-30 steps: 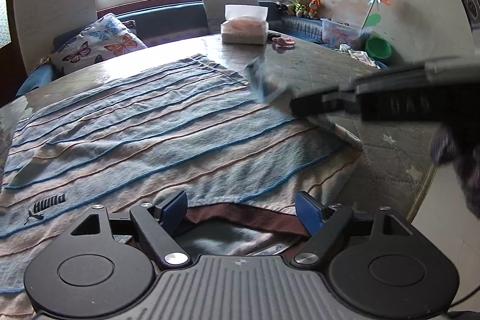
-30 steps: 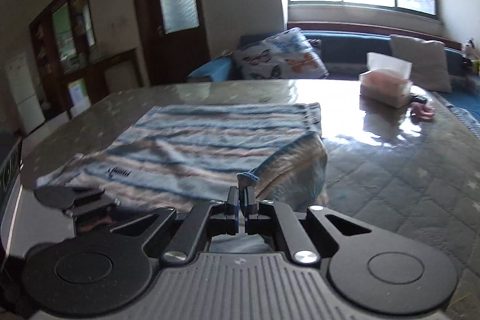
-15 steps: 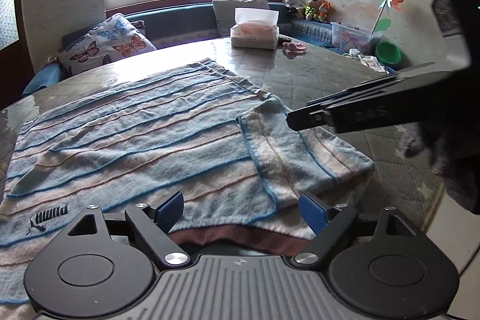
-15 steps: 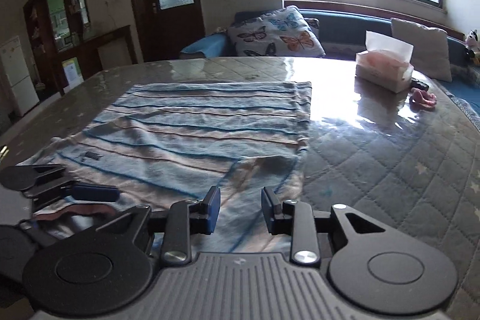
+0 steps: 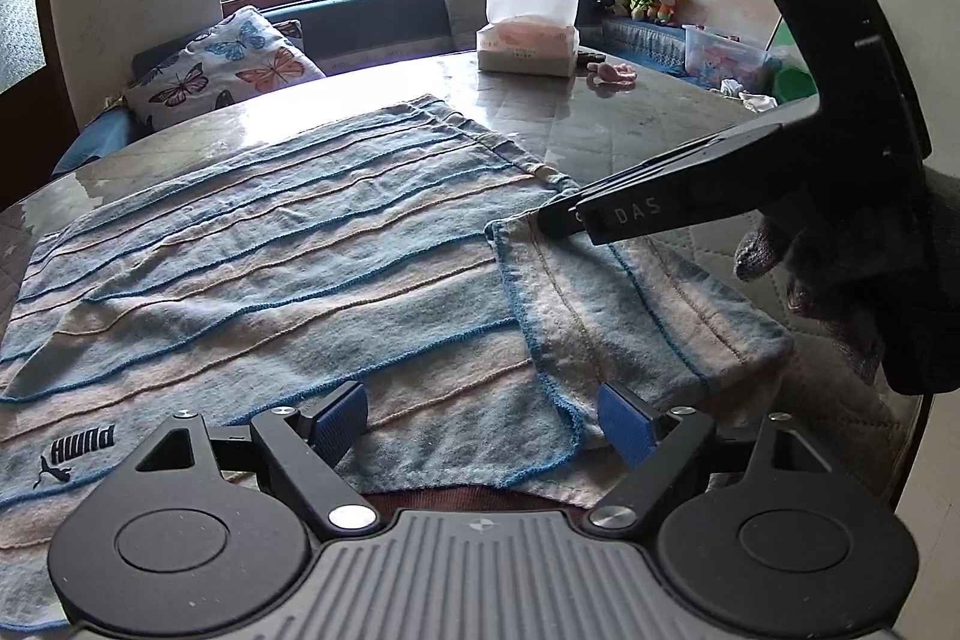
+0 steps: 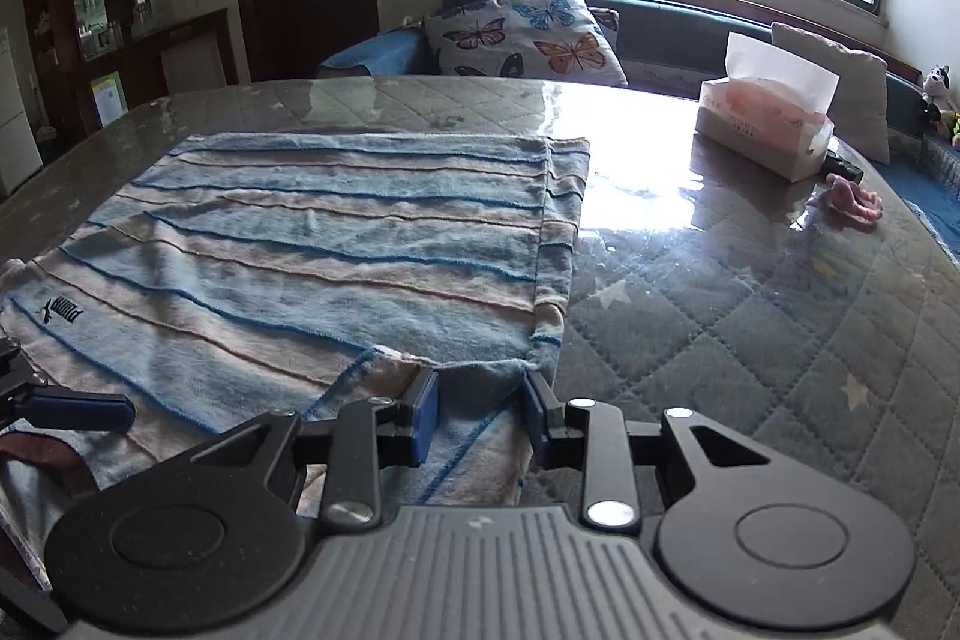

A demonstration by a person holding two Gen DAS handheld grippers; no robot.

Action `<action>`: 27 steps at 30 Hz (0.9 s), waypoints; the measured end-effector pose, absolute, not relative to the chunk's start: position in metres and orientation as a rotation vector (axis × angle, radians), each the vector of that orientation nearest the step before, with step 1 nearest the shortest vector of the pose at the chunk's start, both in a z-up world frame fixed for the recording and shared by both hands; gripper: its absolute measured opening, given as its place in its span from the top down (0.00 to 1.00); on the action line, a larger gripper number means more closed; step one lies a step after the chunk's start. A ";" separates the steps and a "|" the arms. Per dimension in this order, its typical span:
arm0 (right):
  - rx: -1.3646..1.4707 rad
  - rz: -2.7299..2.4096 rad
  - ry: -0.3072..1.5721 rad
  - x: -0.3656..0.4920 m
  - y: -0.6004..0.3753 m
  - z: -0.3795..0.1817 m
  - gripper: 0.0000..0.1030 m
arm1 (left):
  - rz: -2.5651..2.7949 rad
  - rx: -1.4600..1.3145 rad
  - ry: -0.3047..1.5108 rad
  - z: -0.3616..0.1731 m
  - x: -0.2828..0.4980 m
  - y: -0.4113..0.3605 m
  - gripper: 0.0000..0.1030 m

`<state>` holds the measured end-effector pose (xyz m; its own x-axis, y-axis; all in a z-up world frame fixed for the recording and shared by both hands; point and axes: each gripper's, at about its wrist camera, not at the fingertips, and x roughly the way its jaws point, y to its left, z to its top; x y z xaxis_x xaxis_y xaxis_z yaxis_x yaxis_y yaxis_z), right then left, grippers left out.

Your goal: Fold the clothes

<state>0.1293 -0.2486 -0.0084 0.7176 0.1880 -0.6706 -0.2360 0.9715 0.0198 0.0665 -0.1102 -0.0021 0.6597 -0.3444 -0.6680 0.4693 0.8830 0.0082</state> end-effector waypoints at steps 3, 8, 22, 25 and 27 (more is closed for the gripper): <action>-0.103 0.228 0.724 0.124 -0.245 -0.004 0.71 | -0.461 0.185 0.714 -0.001 0.065 -0.108 0.16; -0.145 0.281 0.716 0.094 -0.233 0.004 0.71 | -0.443 0.174 0.706 0.004 0.061 -0.100 0.16; -0.259 0.339 0.682 0.035 -0.202 0.003 0.60 | -0.218 0.094 0.664 0.023 0.032 -0.013 0.16; -0.262 0.338 0.695 0.035 -0.199 -0.002 0.60 | -0.125 0.060 0.658 0.026 0.020 0.019 0.17; -0.264 0.334 0.692 0.035 -0.198 -0.002 0.58 | -0.059 0.039 0.658 0.027 0.010 0.041 0.18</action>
